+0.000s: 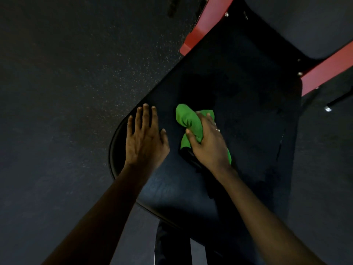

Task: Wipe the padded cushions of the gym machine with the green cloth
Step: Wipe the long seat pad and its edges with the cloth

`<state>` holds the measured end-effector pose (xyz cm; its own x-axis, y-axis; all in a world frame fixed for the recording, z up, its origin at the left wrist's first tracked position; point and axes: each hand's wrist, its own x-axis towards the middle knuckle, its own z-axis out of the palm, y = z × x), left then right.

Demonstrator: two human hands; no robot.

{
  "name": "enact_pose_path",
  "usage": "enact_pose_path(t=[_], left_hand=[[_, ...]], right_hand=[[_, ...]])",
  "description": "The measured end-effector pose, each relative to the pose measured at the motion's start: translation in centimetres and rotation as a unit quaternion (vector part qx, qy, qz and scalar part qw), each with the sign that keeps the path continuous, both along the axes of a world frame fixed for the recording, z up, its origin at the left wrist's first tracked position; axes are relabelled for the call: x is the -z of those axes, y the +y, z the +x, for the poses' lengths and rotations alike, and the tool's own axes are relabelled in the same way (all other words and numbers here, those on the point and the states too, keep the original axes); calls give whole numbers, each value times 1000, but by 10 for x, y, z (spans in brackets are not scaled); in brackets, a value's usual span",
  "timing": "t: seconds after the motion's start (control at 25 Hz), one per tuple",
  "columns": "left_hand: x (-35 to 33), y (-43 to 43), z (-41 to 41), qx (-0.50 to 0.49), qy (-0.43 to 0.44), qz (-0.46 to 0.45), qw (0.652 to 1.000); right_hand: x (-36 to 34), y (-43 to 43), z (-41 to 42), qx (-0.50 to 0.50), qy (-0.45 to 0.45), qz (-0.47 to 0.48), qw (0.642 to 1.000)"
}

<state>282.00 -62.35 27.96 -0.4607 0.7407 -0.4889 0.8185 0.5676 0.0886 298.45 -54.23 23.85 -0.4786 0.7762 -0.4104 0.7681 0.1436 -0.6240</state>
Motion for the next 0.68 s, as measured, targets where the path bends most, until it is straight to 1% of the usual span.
enact_pose_path(t=[0.08,0.16,0.36,0.48,0.52,0.64,0.68], left_hand=[[6,12,4,-4,-6,11,1000],[14,22,5,31,11,22,999],[26,25,9,50,26,32,998],[28,26,9,58,42,28,997],[27,27,9,58,48,24,997],[26,29,9,59,51,7,997],[26,30,9,58,49,2,997]], right_hand=[[10,14,-5,10,-9,18,1000],[25,39,-20,28,-19,37,999],[67,125,-57,89,-73,31,993],[64,122,-65,103,-75,19,992],[56,110,-63,86,-67,18,994],[30,65,-51,-12,-22,12,1000],[29,60,-49,-30,-12,15,999]])
